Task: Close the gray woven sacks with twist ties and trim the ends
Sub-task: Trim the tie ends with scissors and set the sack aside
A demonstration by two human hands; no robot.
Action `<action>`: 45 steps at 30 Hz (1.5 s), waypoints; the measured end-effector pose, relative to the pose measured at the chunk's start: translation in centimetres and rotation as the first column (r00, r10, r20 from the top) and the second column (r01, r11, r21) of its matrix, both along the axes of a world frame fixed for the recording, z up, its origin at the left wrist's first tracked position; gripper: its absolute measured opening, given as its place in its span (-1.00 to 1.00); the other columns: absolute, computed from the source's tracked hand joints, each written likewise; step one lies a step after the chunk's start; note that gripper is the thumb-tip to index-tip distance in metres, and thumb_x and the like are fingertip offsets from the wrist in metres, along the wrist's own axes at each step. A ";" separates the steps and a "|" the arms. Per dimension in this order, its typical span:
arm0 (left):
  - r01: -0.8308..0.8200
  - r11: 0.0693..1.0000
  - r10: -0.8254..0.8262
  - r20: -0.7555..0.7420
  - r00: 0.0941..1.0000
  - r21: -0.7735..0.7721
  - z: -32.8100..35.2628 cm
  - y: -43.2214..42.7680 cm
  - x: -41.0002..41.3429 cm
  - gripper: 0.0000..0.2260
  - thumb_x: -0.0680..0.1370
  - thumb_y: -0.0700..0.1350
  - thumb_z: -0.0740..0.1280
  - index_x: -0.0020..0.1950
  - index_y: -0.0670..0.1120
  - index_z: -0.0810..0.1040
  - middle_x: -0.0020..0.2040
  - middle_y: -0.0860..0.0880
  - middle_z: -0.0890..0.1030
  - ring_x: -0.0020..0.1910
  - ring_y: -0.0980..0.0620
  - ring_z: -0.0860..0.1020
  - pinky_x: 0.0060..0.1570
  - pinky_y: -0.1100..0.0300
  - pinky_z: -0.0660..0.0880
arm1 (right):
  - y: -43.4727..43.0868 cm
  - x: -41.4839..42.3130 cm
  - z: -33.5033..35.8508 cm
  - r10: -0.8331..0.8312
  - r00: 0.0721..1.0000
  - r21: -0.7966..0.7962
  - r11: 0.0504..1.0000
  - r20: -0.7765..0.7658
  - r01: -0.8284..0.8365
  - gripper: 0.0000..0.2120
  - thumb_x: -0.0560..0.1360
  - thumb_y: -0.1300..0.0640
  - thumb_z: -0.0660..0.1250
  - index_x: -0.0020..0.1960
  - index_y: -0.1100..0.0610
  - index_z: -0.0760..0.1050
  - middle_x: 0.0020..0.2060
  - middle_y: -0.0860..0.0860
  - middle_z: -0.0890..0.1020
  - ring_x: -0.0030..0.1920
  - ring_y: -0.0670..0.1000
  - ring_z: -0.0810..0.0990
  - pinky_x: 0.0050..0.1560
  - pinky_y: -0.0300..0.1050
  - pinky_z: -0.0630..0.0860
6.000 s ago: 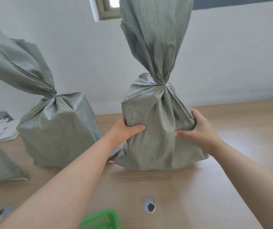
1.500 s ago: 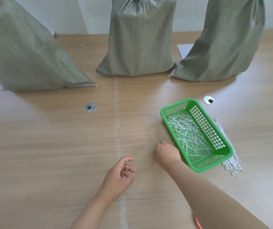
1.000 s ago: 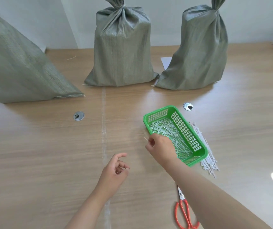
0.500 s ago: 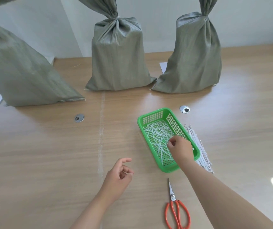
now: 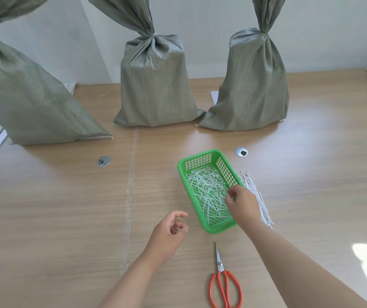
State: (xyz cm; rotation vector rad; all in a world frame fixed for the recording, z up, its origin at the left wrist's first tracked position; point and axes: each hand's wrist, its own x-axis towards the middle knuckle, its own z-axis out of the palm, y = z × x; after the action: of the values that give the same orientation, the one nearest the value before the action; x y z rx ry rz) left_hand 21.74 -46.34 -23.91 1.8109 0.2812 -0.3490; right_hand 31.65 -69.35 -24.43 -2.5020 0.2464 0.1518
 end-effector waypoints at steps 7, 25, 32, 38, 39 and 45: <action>-0.061 0.998 0.061 0.055 0.997 -0.005 2.5 2.9 0.3 -0.71 0.56 -0.28 0.36 0.11 0.10 0.59 -0.17 0.06 0.62 -0.31 0.13 0.43 -0.25 0.37 0.42 | 2.7 -0.9 1.9 0.085 0.996 0.024 0.996 0.002 -0.085 -0.82 0.50 0.10 0.35 0.10 0.05 0.57 -0.04 -0.08 0.63 -0.07 -0.01 0.60 -0.07 -0.10 0.53; -0.076 0.996 0.066 0.211 0.975 0.043 9.7 28.0 -0.7 -0.75 0.56 -0.25 0.34 0.08 0.10 0.60 -0.14 0.07 0.63 -0.32 0.20 0.46 -0.24 0.35 0.45 | 26.8 -6.2 9.0 0.091 0.981 0.167 0.979 0.172 -0.120 -0.86 0.45 0.17 0.41 -0.01 0.00 0.57 -0.21 -0.12 0.64 -0.20 -0.13 0.59 -0.11 -0.19 0.44; -0.234 0.971 0.215 0.259 0.942 0.045 11.8 32.9 -0.7 -0.73 0.54 -0.26 0.34 0.07 0.11 0.60 -0.15 0.09 0.63 -0.29 0.18 0.48 -0.26 0.38 0.43 | 32.6 -4.5 11.1 0.196 0.964 0.192 0.954 0.178 -0.230 -0.85 0.47 0.17 0.39 0.03 0.02 0.59 -0.17 -0.10 0.65 -0.19 -0.15 0.57 -0.21 -0.46 0.34; -0.358 0.930 0.315 0.321 0.893 0.086 13.2 35.5 0.0 -0.70 0.53 -0.29 0.35 0.10 0.11 0.57 0.07 0.09 0.62 -0.24 0.33 0.50 -0.16 0.49 0.43 | 36.7 -2.2 14.1 0.159 0.963 0.322 0.920 0.219 -0.225 -0.86 0.49 0.20 0.38 0.01 0.01 0.58 -0.14 -0.16 0.65 -0.15 -0.22 0.58 -0.23 -0.48 0.39; -0.368 0.925 0.321 0.331 0.887 0.089 13.5 36.1 0.4 -0.69 0.53 -0.29 0.36 0.11 0.12 0.56 0.10 0.11 0.61 -0.22 0.34 0.51 -0.16 0.51 0.42 | 37.7 -1.9 14.4 0.140 0.967 0.355 0.911 0.214 -0.211 -0.86 0.48 0.20 0.39 0.00 0.00 0.57 -0.12 -0.16 0.65 -0.14 -0.22 0.59 -0.22 -0.46 0.39; -0.384 0.920 0.329 0.380 0.864 0.077 15.0 43.2 5.8 -0.62 0.52 -0.25 0.38 0.14 0.22 0.49 0.20 0.15 0.58 0.02 0.16 0.57 -0.03 0.34 0.45 | 44.9 2.3 16.9 0.119 0.965 0.439 0.873 0.233 -0.214 -0.80 0.49 0.17 0.38 0.09 0.00 0.57 -0.07 -0.18 0.65 -0.07 -0.21 0.60 -0.13 -0.38 0.44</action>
State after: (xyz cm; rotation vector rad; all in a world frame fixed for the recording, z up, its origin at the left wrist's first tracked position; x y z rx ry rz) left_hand 27.56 -3.15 -8.90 1.8832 0.3844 0.2766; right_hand 33.96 -24.47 -7.53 -2.0379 -0.0873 0.0226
